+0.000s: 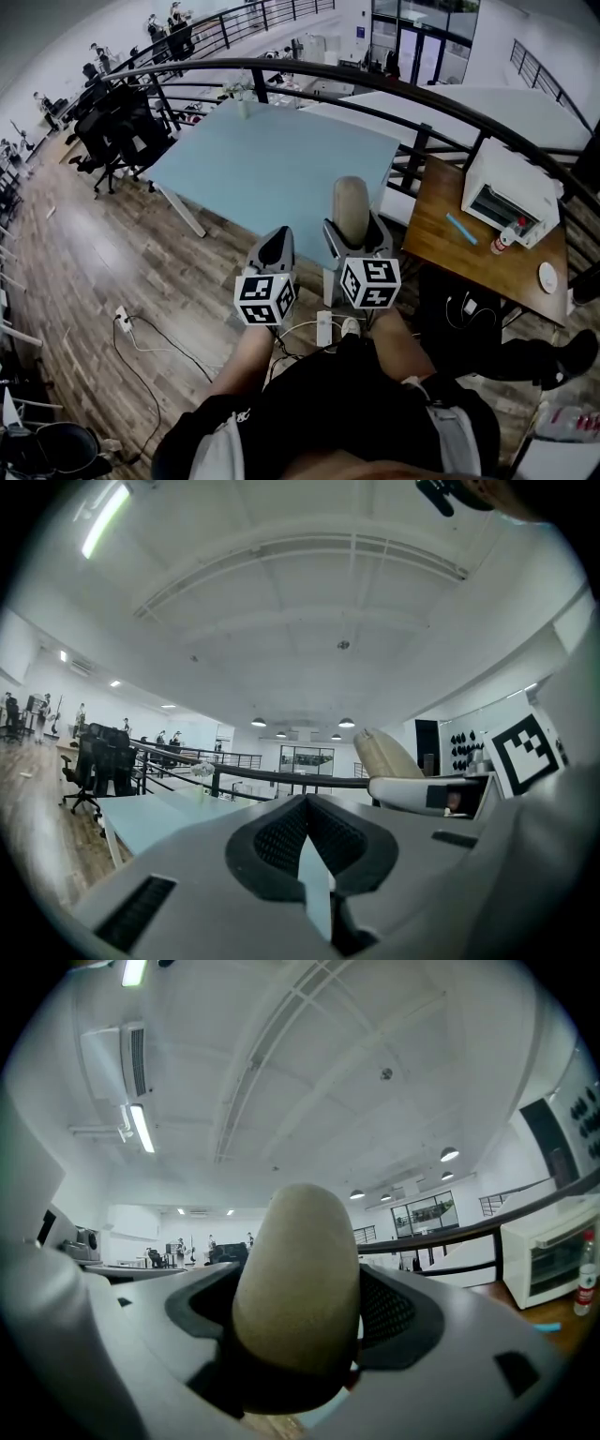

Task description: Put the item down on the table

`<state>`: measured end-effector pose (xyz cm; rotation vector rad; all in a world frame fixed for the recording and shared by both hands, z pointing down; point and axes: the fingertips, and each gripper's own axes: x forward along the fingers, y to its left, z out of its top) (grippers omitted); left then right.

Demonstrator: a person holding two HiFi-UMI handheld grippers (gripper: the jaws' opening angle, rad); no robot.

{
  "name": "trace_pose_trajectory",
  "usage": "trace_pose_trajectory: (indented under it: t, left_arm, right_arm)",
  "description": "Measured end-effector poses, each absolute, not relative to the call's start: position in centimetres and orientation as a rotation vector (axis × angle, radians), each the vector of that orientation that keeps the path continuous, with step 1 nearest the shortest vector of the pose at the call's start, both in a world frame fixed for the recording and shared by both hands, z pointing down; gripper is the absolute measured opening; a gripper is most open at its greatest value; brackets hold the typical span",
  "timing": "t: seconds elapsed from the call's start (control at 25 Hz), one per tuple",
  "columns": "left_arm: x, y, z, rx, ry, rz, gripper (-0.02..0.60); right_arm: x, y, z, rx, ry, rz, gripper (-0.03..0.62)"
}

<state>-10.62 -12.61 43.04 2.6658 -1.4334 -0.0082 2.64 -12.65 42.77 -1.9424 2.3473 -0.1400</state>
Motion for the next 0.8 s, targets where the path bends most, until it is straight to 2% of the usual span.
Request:
trace_pose_trajectory:
  t: [0.8]
  left_arm:
    - [2.3, -29.8, 42.9, 2.607, -1.485, 0.049, 0.014]
  right_arm:
    - [14.4, -30.6, 43.6, -1.884, 2.445, -0.195, 0.391]
